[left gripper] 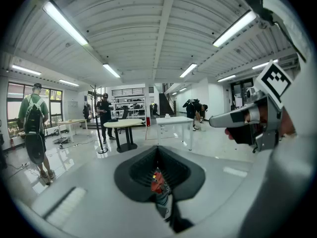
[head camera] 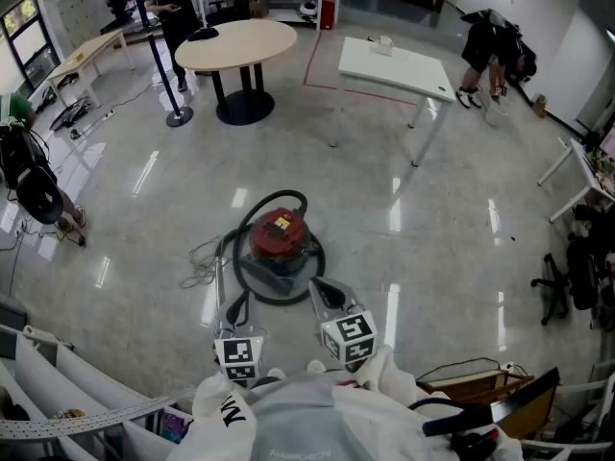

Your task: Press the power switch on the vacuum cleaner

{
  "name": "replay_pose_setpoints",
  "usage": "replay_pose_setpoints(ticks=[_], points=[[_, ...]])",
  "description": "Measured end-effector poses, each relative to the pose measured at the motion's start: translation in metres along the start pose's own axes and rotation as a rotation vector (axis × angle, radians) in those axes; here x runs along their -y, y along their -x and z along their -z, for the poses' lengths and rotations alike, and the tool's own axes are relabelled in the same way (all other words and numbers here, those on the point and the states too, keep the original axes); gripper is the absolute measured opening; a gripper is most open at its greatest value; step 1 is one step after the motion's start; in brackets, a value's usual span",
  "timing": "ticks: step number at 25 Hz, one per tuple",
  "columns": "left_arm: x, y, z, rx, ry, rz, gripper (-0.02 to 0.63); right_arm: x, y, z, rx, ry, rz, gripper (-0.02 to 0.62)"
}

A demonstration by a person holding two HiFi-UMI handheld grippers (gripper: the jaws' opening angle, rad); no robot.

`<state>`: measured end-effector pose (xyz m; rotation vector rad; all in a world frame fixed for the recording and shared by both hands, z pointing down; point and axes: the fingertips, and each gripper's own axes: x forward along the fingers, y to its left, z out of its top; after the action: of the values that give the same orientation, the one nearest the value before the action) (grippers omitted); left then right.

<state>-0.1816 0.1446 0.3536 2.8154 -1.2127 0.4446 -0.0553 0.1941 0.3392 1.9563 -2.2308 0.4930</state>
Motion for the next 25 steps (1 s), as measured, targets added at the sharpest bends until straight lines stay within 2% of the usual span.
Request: replay_pose_setpoints(ticks=[6,18,25], points=[[-0.002,-0.002,0.011,-0.006,-0.012,-0.012,0.0,0.004,0.003,0.0,0.002,-0.001,0.005,0.0],[0.012,-0.009,0.007,-0.012,-0.023,-0.008,0.0,0.021,0.012,-0.003,0.03,-0.047,0.007,0.0],[0.042,-0.015,-0.008,-0.018,-0.02,0.006,0.0,0.042,0.029,-0.001,0.019,-0.06,-0.001,0.0]])
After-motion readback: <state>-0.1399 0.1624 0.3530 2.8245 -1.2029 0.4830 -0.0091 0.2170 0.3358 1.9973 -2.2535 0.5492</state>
